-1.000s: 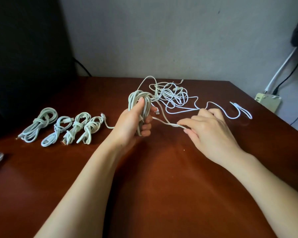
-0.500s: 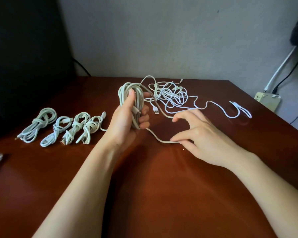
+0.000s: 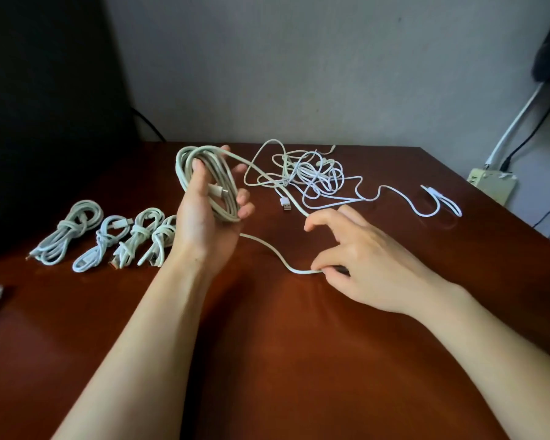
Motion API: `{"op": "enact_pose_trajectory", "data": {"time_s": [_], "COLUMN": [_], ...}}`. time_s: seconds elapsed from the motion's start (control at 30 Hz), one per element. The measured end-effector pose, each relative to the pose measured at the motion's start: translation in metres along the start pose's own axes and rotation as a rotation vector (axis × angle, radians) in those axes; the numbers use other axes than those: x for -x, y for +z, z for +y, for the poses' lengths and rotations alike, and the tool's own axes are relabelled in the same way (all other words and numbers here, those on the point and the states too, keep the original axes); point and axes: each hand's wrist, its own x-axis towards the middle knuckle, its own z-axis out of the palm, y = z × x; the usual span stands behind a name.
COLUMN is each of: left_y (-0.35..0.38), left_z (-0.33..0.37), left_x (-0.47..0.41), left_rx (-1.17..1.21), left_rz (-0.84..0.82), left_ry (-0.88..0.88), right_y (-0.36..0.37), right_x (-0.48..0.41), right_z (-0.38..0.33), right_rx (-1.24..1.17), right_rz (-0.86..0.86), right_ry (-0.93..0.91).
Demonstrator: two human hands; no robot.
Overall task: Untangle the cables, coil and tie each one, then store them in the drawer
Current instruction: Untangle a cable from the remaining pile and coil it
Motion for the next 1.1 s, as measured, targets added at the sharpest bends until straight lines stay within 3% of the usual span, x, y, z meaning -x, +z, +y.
{"op": "enact_pose_trajectory", "data": {"time_s": [0.27, 0.57, 0.7, 0.87, 1.1], "left_y": [-0.006, -0.003, -0.004, 0.004, 0.019], "left_z": [0.004, -0.01, -0.016, -0.026, -0.027], "left_x": [0.0, -0.002, -0.002, 0.005, 0.022], "left_rx": [0.105, -0.513, -0.614, -0.729, -0.822], "left_rz": [0.009, 0.089, 0.048, -0.033, -0.197], "left_ry": [-0.089, 0.019, 0.0, -0.011, -0.018], "right_y": [0.003, 0.006, 0.005, 0.007, 0.003], "right_x": [-0.001, -0.002, -0.002, -0.002, -0.004], "right_z": [-0.002, 0.001, 0.004, 0.004, -0.003], "right_rx": [0.005, -0.112, -0.15, -0.181, -0.117], "right_rz": [0.015, 0.245, 0.336, 0.428, 0.691], "right_ry": [-0.067, -0.007, 0.085, -0.008, -0.054]}}
